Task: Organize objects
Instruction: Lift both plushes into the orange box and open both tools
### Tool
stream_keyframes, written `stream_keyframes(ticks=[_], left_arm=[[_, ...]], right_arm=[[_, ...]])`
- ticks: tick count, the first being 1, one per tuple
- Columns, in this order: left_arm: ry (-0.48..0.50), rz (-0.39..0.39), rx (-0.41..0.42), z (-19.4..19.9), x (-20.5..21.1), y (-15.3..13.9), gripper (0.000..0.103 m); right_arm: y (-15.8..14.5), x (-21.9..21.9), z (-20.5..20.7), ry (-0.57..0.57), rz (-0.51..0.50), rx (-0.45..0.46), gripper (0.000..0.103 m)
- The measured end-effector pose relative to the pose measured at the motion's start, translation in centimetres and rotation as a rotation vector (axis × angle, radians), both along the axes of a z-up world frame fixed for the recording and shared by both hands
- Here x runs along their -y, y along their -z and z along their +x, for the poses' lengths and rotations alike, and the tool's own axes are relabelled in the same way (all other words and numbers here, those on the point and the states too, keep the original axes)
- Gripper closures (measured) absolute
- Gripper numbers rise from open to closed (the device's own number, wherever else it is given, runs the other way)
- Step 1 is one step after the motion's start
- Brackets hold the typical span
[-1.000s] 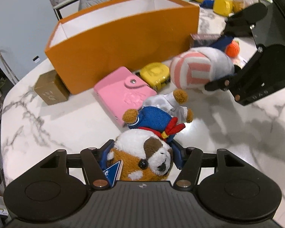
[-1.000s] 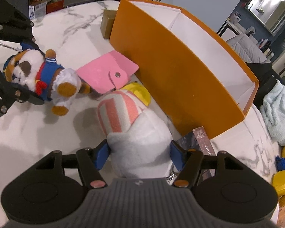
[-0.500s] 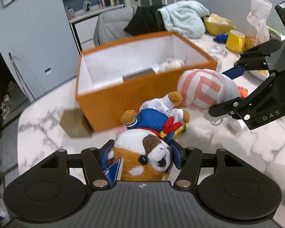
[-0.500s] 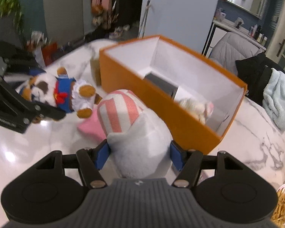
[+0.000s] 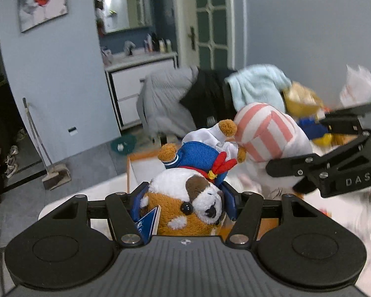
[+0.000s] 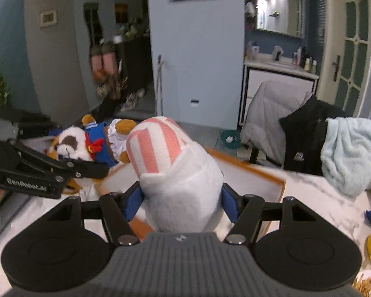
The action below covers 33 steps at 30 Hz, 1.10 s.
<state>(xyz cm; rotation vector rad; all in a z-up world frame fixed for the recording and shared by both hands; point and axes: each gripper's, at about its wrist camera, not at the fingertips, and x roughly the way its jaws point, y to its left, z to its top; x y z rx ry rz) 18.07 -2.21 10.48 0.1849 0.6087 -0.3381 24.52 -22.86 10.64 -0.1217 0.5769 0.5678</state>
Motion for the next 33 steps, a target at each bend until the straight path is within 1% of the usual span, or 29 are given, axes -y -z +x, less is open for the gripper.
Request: stream_keyframes(ticks=[3,6,8,11,15,18,22,25,30,33], left_arm=[[-0.044,-0.058,0.046,1.5,-0.5,-0.2,0.032],[-0.097,-0.121,0.063,3.1,-1.0,0.4,0.032],[-0.126,-0.141,0.057,3.9,-1.2,1.3,0.032],[-0.151,-0.163,0.02,5.1,-1.8,2.9,0.032],[-0.159,-0.162,-0.022,5.8,-2.0,5.1,0.032],[-0.158,-0.159,-0.046,6.0,-2.0,6.3,0.032],[-0.174,-0.116,-0.073,6.7,-1.5,7.6,0.032],[-0.179,-0.11,-0.102,7.0,-1.3,8.5,0.032],[-0.215,-0.066,-0.144,7.6,-0.5,10.2,0.032],[-0.246,-0.075,-0.149,7.6,-0.6,10.8,0.032]], right_arm=[[-1.0,0.1,1.7,0.025,0.068,-0.002,0.035],[-1.3,-0.1,3.3,0.055,0.128,-0.007,0.035],[-1.0,-0.3,4.3,0.073,0.144,-0.014,0.035],[0.4,-0.4,5.6,0.093,0.163,-0.044,0.035],[3.3,-0.2,7.0,0.119,0.17,-0.095,0.035],[5.6,-0.1,7.8,0.142,0.156,-0.134,0.035],[8.0,-0.1,8.7,0.169,0.117,-0.166,0.035],[9.3,-0.3,9.1,0.17,0.089,-0.181,0.035],[10.6,-0.8,9.4,0.168,0.051,-0.184,0.035],[10.9,-0.9,9.5,0.167,0.044,-0.177,0.035]])
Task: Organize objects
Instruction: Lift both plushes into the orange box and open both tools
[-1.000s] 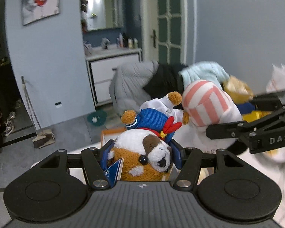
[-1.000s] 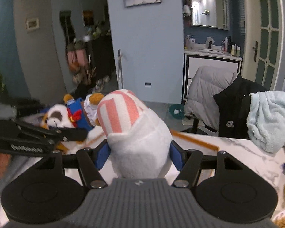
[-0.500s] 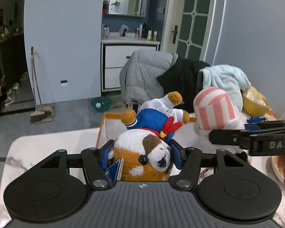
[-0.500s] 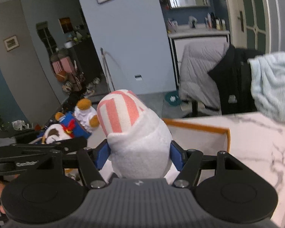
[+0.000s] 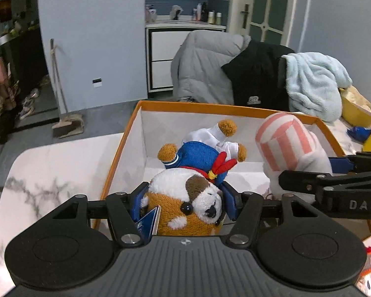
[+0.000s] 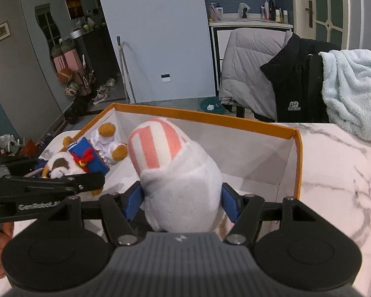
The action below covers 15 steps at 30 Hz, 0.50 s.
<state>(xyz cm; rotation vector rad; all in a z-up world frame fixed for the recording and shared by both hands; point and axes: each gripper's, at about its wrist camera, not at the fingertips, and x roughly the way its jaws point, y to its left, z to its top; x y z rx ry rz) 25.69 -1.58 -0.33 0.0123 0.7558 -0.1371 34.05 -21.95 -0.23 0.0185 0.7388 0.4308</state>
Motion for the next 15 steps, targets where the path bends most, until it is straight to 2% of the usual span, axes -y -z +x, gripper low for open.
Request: stream_keyframes(ticks=[6,10,15], left_arm=[[-0.016,0.041,-0.026,0.4,0.4,1.0,0.031],[-0.028,0.037,-0.013,0.2,0.3,1.1,0.028],[-0.056,0.049,-0.006,0.3,0.3,0.9,0.021]], right_arm=[[0.4,-1.1,-0.2,-0.019,-0.052,0.027,0.035],[1.0,-1.8,-0.4,-0.033,-0.09,0.044,0.034],[1.1,-1.6,-0.4,-0.017,-0.079,0.05,0.03]])
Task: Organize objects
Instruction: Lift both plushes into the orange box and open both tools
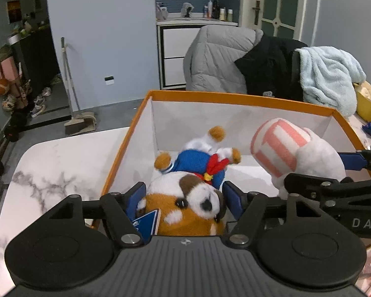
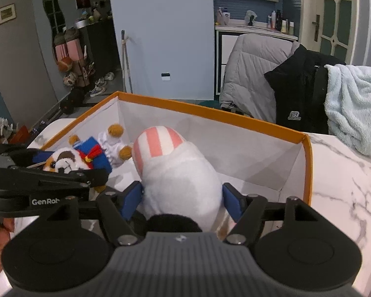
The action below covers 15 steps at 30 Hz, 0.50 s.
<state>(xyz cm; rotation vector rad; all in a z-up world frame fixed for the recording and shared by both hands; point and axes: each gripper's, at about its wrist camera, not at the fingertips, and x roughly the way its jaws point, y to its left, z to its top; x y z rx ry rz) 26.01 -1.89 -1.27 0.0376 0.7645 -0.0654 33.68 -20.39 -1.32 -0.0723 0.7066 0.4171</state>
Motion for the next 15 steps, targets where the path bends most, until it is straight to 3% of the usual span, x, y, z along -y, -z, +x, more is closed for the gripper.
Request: stream_keyframes(ticks=[4,8,15], left_arm=[[-0.006,-0.051,0.005,-0.1,-0.6,-0.4,0.018],[-0.002,-0.049,0.008,-0.4,-0.9,-0.5,0.018],[0.01,-0.047,0.013,-0.8,-0.8,-1.1,0.018]], right_arm=[[-0.2,0.6,0.0,0.024,0.026,0.024,0.028],[-0.8,1.1,0.0,0.054,0.042,0.053,0.023],[-1.4,1.3,0.0,0.064,0.039,0.055,0.025]])
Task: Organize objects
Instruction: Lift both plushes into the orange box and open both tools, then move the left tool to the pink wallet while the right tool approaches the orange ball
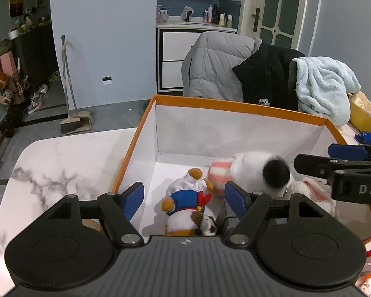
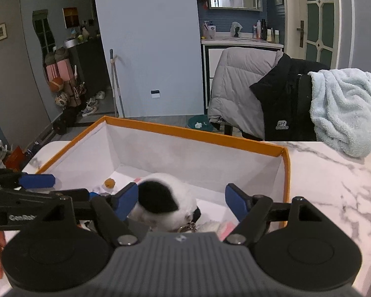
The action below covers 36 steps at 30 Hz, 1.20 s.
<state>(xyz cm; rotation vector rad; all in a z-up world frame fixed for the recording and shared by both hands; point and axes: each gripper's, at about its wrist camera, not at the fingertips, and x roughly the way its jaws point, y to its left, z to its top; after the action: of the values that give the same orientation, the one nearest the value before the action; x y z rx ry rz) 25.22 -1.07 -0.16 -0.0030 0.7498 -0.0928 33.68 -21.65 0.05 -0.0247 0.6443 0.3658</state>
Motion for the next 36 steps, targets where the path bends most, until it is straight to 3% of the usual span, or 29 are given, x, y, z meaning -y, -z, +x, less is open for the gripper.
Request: stream_keyframes(ticks=[11,23,36], left_arm=[[0.026,0.028,0.037,-1.5,-0.2,-2.5,0.018],[0.007,0.046,0.082,-4.3,-1.3,-5.8,0.018],[-0.033,0.064,0.083,-9.8,-4.4,-6.2,0.018]], right_arm=[[-1.1,-0.6,-0.9,-0.015,-0.034,0.008,0.028],[-4.5,-0.8,-3.7,-0.033,-0.032,0.051,0.028],[-5.7,-0.5,-9.0,-0.068,-0.066,0.059,0.028]])
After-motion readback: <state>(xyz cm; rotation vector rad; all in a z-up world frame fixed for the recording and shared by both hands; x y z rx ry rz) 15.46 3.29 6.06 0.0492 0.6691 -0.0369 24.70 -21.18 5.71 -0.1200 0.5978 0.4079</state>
